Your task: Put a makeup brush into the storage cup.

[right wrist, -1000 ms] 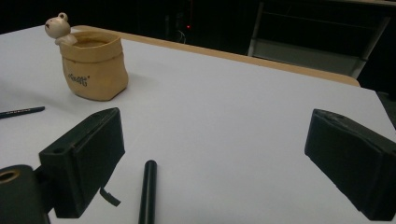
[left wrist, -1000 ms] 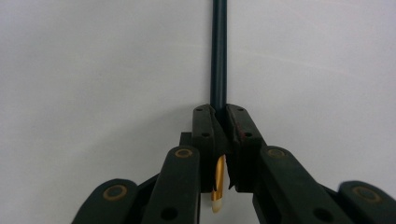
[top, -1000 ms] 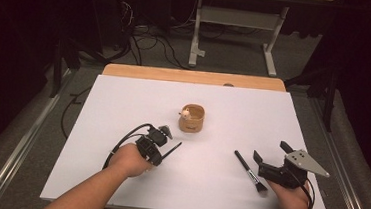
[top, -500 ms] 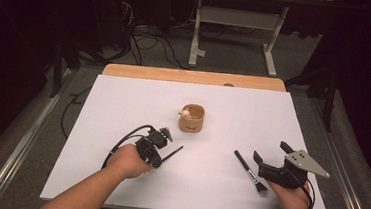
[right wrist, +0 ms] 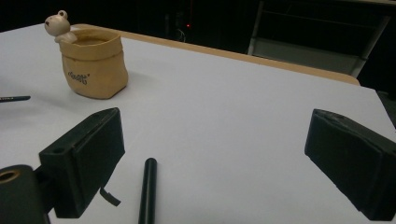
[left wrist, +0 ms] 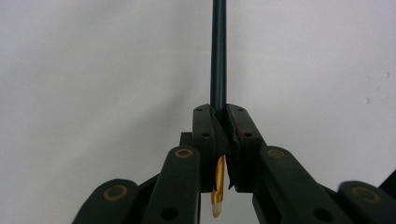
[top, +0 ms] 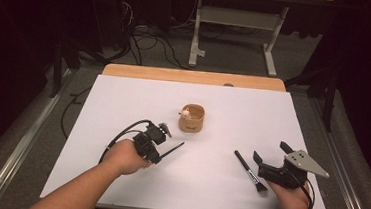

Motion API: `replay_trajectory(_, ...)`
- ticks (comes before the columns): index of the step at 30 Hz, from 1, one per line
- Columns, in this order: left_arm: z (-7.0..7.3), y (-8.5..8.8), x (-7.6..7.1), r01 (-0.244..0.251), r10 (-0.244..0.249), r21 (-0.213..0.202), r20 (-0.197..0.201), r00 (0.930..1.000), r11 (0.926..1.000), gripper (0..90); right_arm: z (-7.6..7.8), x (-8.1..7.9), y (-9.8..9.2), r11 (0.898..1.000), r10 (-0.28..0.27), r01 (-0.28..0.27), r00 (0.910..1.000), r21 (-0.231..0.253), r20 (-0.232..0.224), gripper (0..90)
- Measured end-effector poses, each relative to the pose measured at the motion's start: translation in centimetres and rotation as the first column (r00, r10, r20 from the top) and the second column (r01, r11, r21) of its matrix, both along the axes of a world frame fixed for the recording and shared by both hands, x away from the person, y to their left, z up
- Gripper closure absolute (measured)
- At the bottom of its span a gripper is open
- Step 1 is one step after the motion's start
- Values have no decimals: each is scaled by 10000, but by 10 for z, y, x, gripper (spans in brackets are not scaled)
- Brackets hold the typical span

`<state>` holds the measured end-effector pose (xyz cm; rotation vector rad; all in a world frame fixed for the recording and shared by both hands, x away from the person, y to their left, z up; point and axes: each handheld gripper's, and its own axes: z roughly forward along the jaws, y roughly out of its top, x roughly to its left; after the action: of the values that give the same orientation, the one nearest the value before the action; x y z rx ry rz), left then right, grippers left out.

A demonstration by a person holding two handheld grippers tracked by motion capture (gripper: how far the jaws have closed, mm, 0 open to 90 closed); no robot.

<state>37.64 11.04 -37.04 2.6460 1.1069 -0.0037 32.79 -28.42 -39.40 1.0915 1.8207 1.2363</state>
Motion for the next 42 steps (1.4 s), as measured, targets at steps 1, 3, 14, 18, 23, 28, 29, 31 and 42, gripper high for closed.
replay_trajectory(1, 3, 1, 0, 15, -15, -48, 34, 10000, 10000, 829, 0, 0, 0, 10000, 1, -1, 10000, 2, -19, 64)
replay_trajectory(3, 9, 3, 0, 114, -113, -56, 133, 9998, 9999, 829, 0, -1, 1, 10000, -15, 15, 10000, 12, -39, 65)
replay_trajectory(14, 39, 11, 2, 413, -411, -34, 532, 9977, 9991, 829, -1, 0, 1, 10000, 12, -12, 10000, -6, -53, 64)
replay_trajectory(18, 42, 11, 2, 574, -572, -27, 522, 9970, 9983, 829, -1, 0, 1, 10000, 29, -29, 10000, -23, -52, 64)
replay_trajectory(23, 42, 6, 0, 913, -909, -34, 600, 9940, 9958, 829, -1, 0, 1, 10000, 34, -35, 10000, -36, -45, 64)
replay_trajectory(28, 41, 0, -2, 1435, -1426, -93, 640, 9877, 9896, 828, -2, 1, 3, 9999, 119, -120, 9999, -97, -102, 64)
replay_trajectory(29, 42, -2, -2, 1510, -1501, -74, 696, 9862, 9885, 828, -3, 1, 3, 9998, 149, -150, 9998, -117, -102, 65)
replay_trajectory(31, 42, -3, -1, 1586, -1577, -61, 729, 9848, 9873, 828, -3, 1, 3, 9998, 177, -177, 9998, -131, -71, 64)
replay_trajectory(42, 38, -17, -3, 2292, -2289, 50, 824, 9700, 9734, 828, -3, 0, 4, 9998, 167, -168, 9998, -91, -88, 64)
